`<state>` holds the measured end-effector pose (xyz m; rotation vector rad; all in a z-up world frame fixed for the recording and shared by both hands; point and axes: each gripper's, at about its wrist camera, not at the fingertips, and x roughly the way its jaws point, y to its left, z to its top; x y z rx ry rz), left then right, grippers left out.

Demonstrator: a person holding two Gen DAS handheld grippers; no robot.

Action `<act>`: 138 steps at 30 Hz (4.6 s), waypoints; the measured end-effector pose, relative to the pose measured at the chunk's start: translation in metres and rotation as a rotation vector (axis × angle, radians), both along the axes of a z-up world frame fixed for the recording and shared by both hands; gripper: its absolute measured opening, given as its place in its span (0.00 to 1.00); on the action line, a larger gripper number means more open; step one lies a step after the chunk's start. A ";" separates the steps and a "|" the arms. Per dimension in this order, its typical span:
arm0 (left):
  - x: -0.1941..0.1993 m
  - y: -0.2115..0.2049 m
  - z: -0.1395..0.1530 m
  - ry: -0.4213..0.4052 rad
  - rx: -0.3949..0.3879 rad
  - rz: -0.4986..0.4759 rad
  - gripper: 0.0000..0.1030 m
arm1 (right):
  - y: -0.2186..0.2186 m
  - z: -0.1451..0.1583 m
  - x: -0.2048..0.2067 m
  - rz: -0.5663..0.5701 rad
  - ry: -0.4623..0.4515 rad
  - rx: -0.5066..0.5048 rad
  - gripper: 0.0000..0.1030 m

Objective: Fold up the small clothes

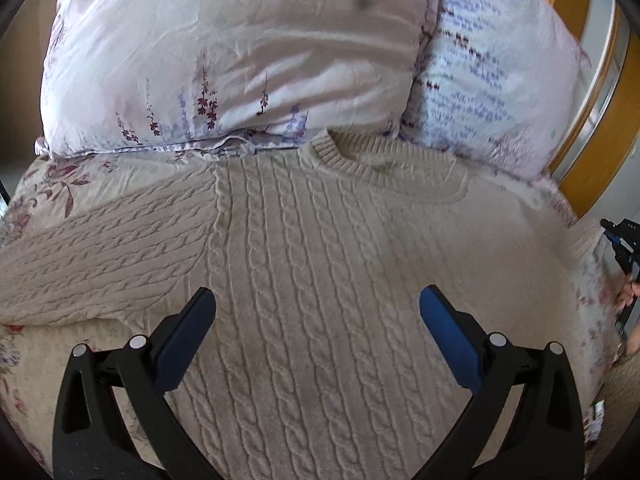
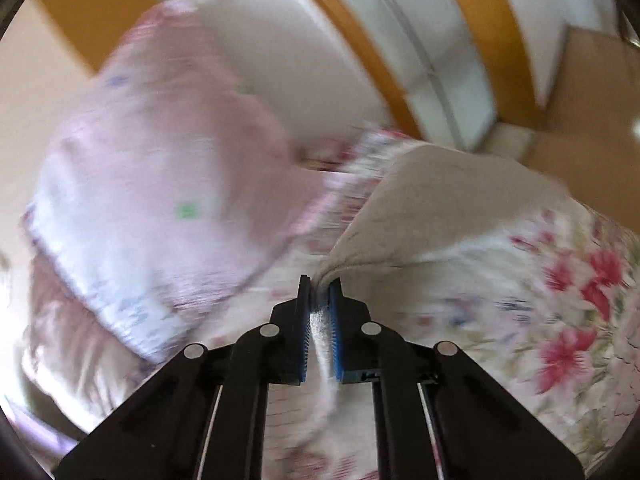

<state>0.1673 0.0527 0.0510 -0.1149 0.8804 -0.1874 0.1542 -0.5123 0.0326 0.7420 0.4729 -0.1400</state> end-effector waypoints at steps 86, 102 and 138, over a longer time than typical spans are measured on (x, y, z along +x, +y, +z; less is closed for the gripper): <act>0.046 0.039 -0.047 0.245 -0.657 0.116 0.56 | 0.148 -0.045 0.007 0.317 0.268 0.307 0.47; 0.064 0.030 -0.053 0.216 -0.649 0.188 0.07 | 0.111 -0.042 -0.007 0.098 0.048 0.333 0.07; -0.084 0.292 -0.048 0.050 -0.628 0.687 0.50 | 0.236 -0.019 -0.054 0.451 0.190 -0.047 0.70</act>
